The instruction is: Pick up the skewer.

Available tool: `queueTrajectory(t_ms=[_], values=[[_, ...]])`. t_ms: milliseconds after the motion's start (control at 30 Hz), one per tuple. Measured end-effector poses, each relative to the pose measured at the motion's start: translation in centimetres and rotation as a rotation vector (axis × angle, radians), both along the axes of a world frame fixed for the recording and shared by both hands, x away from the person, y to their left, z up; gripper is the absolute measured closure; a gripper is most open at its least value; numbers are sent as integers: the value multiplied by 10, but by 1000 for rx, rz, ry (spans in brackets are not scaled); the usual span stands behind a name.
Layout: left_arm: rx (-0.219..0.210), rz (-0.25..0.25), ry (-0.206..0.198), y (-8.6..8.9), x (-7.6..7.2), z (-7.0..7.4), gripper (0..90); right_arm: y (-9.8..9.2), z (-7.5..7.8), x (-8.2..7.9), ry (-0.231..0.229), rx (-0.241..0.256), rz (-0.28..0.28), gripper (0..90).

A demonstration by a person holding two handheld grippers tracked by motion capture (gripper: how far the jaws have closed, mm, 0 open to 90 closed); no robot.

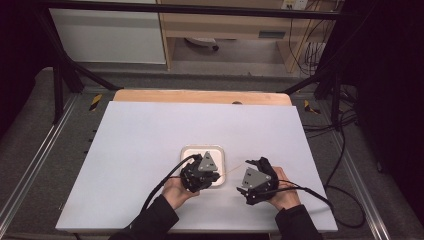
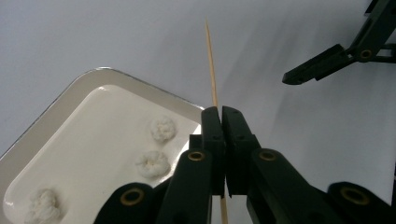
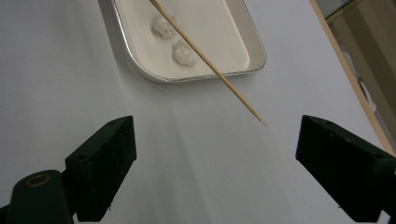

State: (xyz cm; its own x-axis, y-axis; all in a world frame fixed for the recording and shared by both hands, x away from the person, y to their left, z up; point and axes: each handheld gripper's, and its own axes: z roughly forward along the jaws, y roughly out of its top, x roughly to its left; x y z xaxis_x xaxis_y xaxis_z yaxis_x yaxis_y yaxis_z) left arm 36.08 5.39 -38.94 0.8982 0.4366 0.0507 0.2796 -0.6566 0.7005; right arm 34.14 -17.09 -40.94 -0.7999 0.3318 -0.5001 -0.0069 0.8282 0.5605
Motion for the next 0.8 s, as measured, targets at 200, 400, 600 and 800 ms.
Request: queueTrajectory(t_ms=[200, 400, 600, 800], values=[[10, -21, 7, -9, 0, 0, 886, 3, 1, -2, -45, -47, 30, 176], [22, -38, 12, -15, 0, -1, 886, 6, 1, -5, -98, -101, 76, 246], [29, -51, 16, -17, -1, 0, 886, 8, 2, -5, -142, -152, 125, 334], [46, -71, 20, -22, -1, 2, 886, 9, 1, -7, -159, -193, 169, 431]])
